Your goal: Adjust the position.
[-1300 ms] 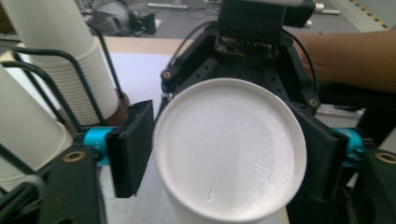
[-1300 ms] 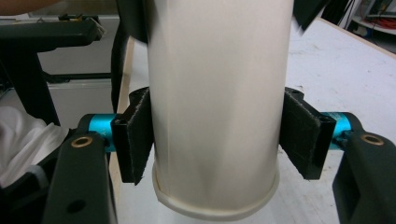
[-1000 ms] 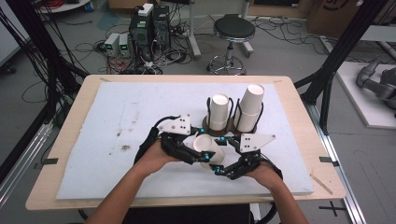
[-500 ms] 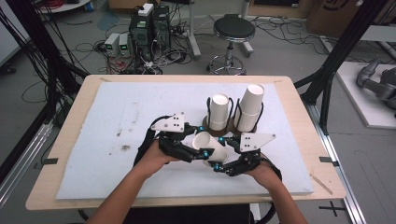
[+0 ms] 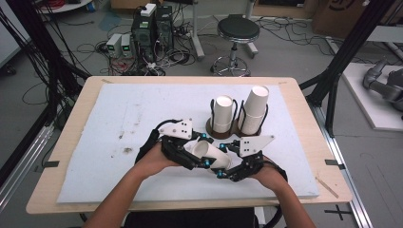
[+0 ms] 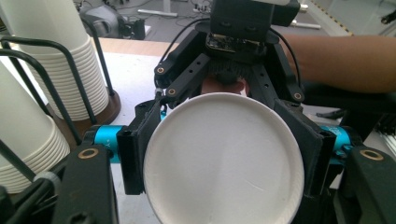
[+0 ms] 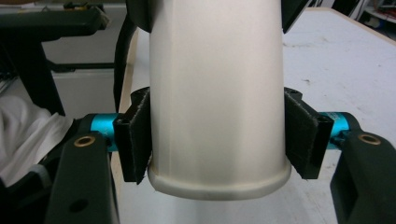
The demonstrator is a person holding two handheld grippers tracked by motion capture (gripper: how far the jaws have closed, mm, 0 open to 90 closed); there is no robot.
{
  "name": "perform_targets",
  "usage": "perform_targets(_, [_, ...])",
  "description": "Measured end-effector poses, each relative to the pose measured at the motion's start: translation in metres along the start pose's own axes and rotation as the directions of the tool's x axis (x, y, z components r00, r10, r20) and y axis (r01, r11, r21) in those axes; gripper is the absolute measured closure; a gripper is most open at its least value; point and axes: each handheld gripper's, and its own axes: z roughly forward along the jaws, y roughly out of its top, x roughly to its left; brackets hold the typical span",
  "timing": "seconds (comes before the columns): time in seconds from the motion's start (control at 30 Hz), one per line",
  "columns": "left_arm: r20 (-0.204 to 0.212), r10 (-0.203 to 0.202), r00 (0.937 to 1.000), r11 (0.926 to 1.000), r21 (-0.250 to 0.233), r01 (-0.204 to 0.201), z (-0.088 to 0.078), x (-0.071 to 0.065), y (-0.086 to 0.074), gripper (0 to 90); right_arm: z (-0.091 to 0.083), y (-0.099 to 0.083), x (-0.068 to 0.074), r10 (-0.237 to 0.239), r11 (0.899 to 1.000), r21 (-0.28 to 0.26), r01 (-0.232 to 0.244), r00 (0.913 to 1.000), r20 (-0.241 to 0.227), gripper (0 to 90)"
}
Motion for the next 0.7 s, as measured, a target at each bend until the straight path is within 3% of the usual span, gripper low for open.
perform_targets(0.17, [0.013,-0.016,0.9998,0.9996,-0.023,0.016,-0.002,0.002,-0.002,36.2,-0.001,-0.001,-0.001,0.009,1.000,-0.003,-0.009,0.9999,-0.013,34.7])
perform_targets(0.33, [0.005,-0.033,0.9994,0.9960,-0.083,0.033,-0.006,0.004,-0.005,36.1,-0.002,0.001,-0.001,0.041,0.997,-0.063,-0.041,0.9991,0.007,21.8])
perform_targets(0.43, [-0.001,-0.051,0.9987,0.9869,-0.153,0.050,-0.012,0.005,-0.006,36.2,-0.006,0.001,-0.002,0.068,0.993,-0.097,-0.064,0.9970,0.037,20.4])
perform_targets(0.53, [0.007,-0.068,0.9977,0.9750,-0.212,0.068,-0.016,0.006,-0.007,36.3,-0.008,-0.001,-0.003,0.088,0.989,-0.121,-0.083,0.9955,0.036,20.2])
perform_targets(0.7, [0.016,-0.075,0.9971,0.9695,-0.233,0.077,-0.016,0.006,-0.010,36.3,-0.008,-0.001,-0.003,0.083,0.988,-0.130,-0.080,0.9964,0.018,23.4])
